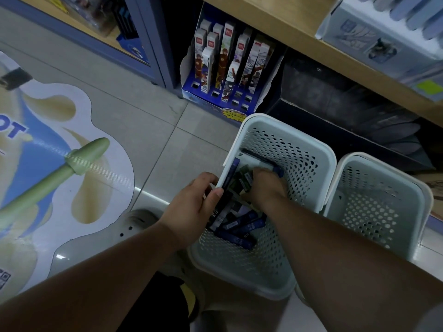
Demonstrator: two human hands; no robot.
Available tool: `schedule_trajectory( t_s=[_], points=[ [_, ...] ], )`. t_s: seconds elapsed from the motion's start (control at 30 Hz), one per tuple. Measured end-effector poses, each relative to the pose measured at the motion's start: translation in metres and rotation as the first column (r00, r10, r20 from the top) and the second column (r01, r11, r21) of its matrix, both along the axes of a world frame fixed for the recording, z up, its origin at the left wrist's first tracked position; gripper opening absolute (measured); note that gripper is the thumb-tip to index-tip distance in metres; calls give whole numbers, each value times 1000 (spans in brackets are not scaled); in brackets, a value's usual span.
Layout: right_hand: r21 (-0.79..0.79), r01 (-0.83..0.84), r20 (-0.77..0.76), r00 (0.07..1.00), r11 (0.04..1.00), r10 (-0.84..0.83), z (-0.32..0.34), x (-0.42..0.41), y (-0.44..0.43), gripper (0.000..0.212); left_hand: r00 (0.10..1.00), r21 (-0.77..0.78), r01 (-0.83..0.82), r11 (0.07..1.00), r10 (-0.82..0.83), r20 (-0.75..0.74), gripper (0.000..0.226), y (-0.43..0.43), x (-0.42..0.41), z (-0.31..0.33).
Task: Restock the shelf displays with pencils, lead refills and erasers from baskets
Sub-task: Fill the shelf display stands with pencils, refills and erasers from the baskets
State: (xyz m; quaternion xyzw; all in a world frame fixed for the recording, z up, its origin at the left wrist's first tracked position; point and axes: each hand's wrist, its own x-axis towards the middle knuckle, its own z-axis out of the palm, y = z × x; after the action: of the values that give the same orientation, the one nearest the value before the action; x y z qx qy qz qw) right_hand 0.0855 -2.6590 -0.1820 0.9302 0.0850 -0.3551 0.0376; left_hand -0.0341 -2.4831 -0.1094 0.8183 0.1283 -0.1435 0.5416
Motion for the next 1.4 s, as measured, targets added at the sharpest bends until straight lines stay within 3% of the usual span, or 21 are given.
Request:
schedule_trajectory(
  t_s=[0.17,0.33,0.4,0.53,0.7,0.87,1.13,1.4],
  points=[
    [-2,7,-33,999,1000,-7,-3,-5,0,63,1000,1,-2,1000,2,2,22,0,0,1],
    [-14,0,-117,993,1000,-1,5,-13,-3,106,1000,22,2,1000,-2,9,23,-1,1,1],
    [-37,-58,-104,993,998,53,7,-16,-2,113,1000,29,4,1000,-4,16,21,-1,1,1],
    [-68,-152,-18,988,986,151,5,-22,-1,104,1000,27,2,1000,-2,17,19,-1,1,1],
    [-82,-215,-43,976,973,212,5,-23,3,79,1000,26,0,1000,-1,27,24,-1,1,-1],
    [-6,-147,-27,989,989,147,2,-31,1,78,1000,31,3,1000,-3,27,22,-1,0,-1],
    [58,-21,-82,996,998,25,-3,-37,0,42,1000,37,-14,999,14,15,21,-2,0,-3],
    [110,34,-46,999,993,-29,-9,-42,2,32,1000,39,-3,999,2,22,26,-2,-1,-4]
  ],
)
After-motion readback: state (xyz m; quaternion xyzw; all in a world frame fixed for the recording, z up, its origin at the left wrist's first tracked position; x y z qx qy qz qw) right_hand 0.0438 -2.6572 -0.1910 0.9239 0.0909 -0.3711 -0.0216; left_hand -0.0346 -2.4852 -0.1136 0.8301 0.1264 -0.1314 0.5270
